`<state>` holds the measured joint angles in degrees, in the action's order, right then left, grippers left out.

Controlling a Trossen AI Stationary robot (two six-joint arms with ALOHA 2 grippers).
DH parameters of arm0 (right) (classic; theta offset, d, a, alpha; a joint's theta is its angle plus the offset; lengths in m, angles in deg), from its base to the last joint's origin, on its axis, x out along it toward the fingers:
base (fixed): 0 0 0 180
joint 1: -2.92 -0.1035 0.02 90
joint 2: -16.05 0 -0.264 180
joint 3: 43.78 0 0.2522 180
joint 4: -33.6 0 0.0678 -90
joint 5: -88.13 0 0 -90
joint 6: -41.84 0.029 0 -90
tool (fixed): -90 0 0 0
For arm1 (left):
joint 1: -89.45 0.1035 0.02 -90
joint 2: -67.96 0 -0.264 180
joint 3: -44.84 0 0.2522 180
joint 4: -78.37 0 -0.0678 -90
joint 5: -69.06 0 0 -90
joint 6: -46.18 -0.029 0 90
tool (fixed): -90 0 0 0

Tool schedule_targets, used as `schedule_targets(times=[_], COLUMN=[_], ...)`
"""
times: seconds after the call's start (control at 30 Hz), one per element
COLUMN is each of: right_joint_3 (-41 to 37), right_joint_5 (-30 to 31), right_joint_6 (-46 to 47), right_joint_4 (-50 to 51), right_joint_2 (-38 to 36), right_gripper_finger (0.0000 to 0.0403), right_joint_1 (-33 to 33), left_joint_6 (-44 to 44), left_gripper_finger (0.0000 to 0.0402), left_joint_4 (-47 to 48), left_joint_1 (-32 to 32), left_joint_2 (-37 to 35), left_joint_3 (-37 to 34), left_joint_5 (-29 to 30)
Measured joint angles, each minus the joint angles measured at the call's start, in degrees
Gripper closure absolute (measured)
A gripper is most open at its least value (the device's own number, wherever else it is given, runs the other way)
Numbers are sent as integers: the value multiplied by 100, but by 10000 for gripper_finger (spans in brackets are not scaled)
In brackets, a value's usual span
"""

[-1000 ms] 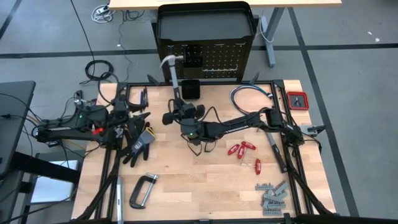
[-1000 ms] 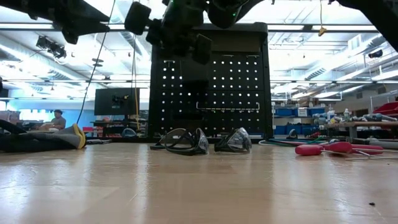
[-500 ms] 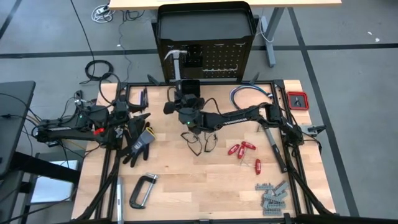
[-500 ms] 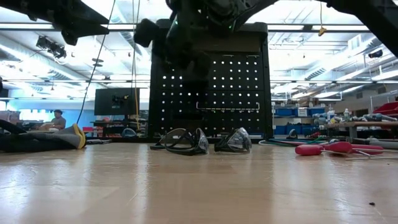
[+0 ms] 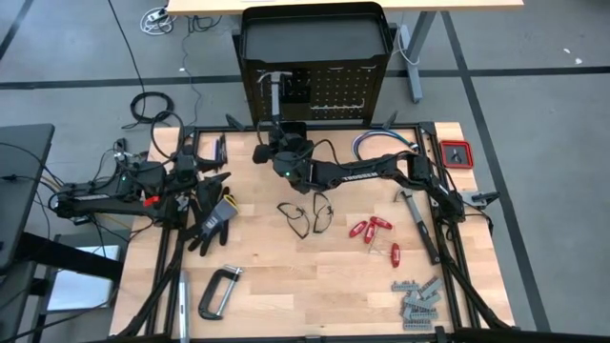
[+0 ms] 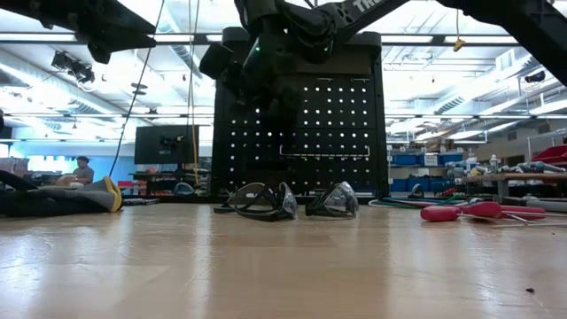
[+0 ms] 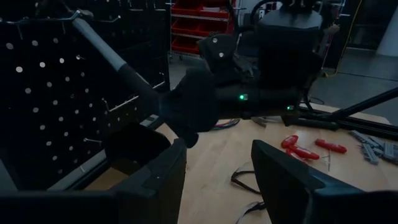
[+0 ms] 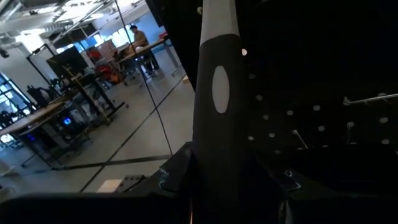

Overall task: Hang tools onto peg board
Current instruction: Hang the gray hammer on the peg board

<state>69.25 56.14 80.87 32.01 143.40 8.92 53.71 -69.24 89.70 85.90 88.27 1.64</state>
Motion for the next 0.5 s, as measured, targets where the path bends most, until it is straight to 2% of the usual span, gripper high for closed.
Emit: schedule_targets(times=[0.27,0.5], right_joint_3=[0,0], right_joint_5=[-325,-778], right_joint_6=[490,450], right_joint_4=[563,633], right_joint_2=[0,0], right_gripper_finger=[262,260], right_joint_1=[100,173], left_joint_6=[4,73], left_gripper_finger=[214,214], left_joint_4=[10,4], left_joint_1=[0,0], left_joint_2=[0,0], left_joint_3=[0,0], left_joint_5=[92,206])
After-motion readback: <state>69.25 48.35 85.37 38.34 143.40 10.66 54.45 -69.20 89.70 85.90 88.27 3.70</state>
